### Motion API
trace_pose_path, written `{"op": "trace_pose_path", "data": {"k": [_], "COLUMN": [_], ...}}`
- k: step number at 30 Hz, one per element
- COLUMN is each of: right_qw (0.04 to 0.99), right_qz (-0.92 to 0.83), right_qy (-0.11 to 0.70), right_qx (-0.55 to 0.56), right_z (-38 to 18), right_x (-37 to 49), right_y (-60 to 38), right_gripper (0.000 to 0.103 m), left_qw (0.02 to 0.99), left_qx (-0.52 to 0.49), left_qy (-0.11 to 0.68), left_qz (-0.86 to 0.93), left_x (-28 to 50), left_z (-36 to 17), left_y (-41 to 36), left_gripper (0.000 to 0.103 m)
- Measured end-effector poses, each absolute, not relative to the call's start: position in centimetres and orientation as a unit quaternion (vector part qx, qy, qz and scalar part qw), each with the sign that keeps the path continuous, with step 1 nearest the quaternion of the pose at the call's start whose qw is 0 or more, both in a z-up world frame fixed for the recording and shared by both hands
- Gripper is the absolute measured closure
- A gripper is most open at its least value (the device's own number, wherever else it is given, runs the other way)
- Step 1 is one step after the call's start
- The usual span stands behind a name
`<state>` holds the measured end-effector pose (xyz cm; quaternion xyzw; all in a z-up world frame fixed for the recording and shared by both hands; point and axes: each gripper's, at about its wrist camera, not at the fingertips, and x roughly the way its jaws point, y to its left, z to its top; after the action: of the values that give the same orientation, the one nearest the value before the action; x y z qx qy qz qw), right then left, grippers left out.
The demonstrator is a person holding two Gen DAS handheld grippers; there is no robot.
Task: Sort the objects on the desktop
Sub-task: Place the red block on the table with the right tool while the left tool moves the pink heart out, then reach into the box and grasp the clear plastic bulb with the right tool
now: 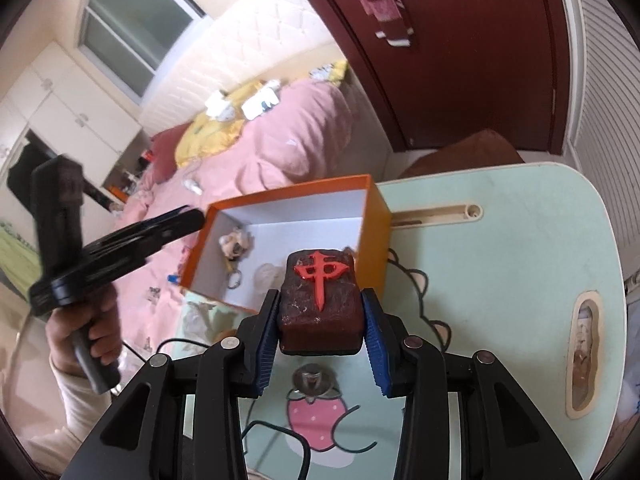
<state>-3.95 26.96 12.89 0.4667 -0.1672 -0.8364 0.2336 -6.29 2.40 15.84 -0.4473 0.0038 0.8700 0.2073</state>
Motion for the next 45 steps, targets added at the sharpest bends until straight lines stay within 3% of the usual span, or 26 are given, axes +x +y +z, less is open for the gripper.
{"op": "trace_pose_path", "data": {"k": [11, 19, 21, 23, 25, 31, 45], "right_qw": [0.207, 0.192, 0.198, 0.201, 0.202, 0.217, 0.269], "right_qz": [-0.825, -0.838, -0.838, -0.839, -0.840, -0.848, -0.820], "right_qy": [-0.142, -0.098, -0.094, -0.097, -0.099, -0.083, 0.020], "right_qx": [0.506, 0.501, 0.500, 0.497, 0.493, 0.476, 0.504], "right_z": [7.6, 5.2, 5.1, 5.5, 6.1, 9.4, 12.9], "right_x": [0.6, 0.5, 0.5, 0.6, 0.7, 0.0, -6.6], "right_y": [25.6, 22.7, 22.5, 22.8, 23.2, 23.3, 15.8], "right_gripper": [0.065, 0.064, 0.060, 0.051, 0.051, 0.051, 0.051], "left_qw": [0.253, 0.232, 0.238, 0.239, 0.223, 0.190, 0.180], "left_qx": [-0.521, -0.501, -0.494, -0.483, -0.457, -0.405, -0.388], "left_qy": [-0.065, -0.065, -0.066, -0.074, -0.090, -0.119, -0.091], "left_qz": [0.813, 0.831, 0.833, 0.839, 0.856, 0.887, 0.899], "left_x": [0.6, 1.6, 1.9, 2.2, 2.8, 4.0, 5.6], "left_z": [6.1, 3.9, 3.8, 4.1, 4.5, 4.9, 4.2], "left_y": [1.9, 2.8, 2.8, 2.4, 1.4, 0.0, 0.1], "left_gripper": [0.063, 0.063, 0.062, 0.050, 0.037, 0.036, 0.036]}}
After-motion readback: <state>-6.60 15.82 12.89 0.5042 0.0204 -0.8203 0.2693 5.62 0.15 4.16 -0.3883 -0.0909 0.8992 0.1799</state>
